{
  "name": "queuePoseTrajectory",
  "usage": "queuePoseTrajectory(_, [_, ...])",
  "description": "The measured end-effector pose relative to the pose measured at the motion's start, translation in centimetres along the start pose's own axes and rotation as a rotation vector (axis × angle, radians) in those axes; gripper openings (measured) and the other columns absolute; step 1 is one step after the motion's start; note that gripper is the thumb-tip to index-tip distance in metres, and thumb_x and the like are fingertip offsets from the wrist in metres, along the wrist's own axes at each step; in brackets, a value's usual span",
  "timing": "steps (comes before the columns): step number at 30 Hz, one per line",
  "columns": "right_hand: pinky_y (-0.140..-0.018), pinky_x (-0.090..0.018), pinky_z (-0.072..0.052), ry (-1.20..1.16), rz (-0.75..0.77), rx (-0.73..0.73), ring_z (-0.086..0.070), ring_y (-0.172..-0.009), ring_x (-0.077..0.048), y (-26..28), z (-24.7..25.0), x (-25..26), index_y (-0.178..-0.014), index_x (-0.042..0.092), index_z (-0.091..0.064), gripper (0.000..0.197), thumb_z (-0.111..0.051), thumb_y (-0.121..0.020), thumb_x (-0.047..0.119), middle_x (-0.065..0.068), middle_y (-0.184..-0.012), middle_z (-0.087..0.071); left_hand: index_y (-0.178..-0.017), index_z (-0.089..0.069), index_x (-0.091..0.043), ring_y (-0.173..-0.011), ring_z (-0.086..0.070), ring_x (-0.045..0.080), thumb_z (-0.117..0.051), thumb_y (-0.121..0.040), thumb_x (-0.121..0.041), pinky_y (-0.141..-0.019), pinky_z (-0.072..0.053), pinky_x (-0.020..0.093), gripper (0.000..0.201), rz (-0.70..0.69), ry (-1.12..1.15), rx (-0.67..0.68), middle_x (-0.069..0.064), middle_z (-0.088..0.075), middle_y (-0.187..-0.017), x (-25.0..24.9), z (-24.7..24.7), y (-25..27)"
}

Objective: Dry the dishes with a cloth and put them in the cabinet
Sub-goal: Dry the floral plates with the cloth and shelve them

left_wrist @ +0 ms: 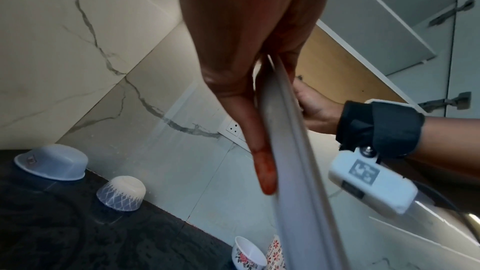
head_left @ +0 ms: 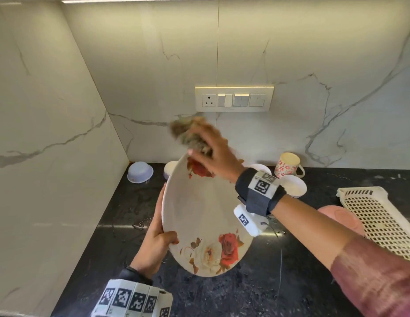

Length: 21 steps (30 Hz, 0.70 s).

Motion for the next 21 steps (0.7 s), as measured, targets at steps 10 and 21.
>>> queuePoseTrajectory(10, [-0.101, -0.039, -0.014, 0.331, 0.001, 0.529, -0.027, -0.128, -0.018, -1.5, 0.4, 0.3, -0.142, 0.033, -0.032, 0.071, -0.068, -0.081, 0.038, 0.004, -0.141, -0.039, -0.120, -0.038, -0.062, -0.112, -0.051, 0.015, -0.049, -0.051, 0.004, -0.076, -0.057, 0.035, 0.096, 0.019, 0.032, -0.053, -0.026, -0.054, -0.116, -1.0, 1.7, 1.1])
queuePoseTrajectory(21, [-0.069, -0.020, -0.055, -0.503, -0.950, 0.071, -0.067, -0.085, -0.021, 10.9, 2.2, -8.4, -0.105, 0.005, -0.060, 0.029, -0.070, -0.080, 0.017, -0.007, -0.097, -0.069, -0.134, -0.035, -0.051, -0.111, -0.054, 0.027, -0.045, -0.064, 0.026, -0.069, -0.057, 0.042, 0.105, -0.069, 0.184, -0.148, -0.001, -0.049, -0.133, -3.3, 4.8, 1.0])
Point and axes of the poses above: each hand's wrist, its own y-axis away from the middle knuckle, its own z-axis out of the back of the hand, x = y × z, the point moved 4 cm from there along -y, towards the middle knuckle
